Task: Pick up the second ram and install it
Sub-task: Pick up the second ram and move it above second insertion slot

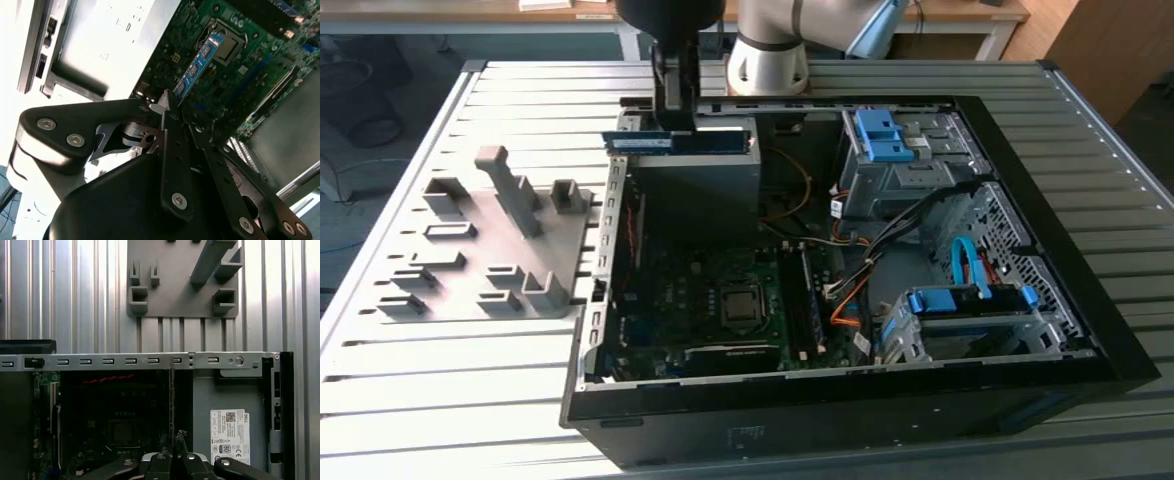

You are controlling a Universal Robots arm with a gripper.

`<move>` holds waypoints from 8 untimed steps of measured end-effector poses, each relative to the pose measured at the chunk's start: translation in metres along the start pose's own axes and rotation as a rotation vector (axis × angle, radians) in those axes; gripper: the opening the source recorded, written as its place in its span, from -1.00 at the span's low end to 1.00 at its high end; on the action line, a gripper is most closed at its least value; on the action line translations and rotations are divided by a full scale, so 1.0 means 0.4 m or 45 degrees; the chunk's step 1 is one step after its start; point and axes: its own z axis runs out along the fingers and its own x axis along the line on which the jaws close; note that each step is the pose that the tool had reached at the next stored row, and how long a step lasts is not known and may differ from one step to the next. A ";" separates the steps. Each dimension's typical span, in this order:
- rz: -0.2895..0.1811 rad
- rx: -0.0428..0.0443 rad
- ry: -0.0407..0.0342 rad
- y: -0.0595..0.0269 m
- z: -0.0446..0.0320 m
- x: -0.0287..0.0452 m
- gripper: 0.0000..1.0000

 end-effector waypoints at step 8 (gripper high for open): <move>0.000 0.000 0.0000 -0.044 0.000 -0.001 -0.73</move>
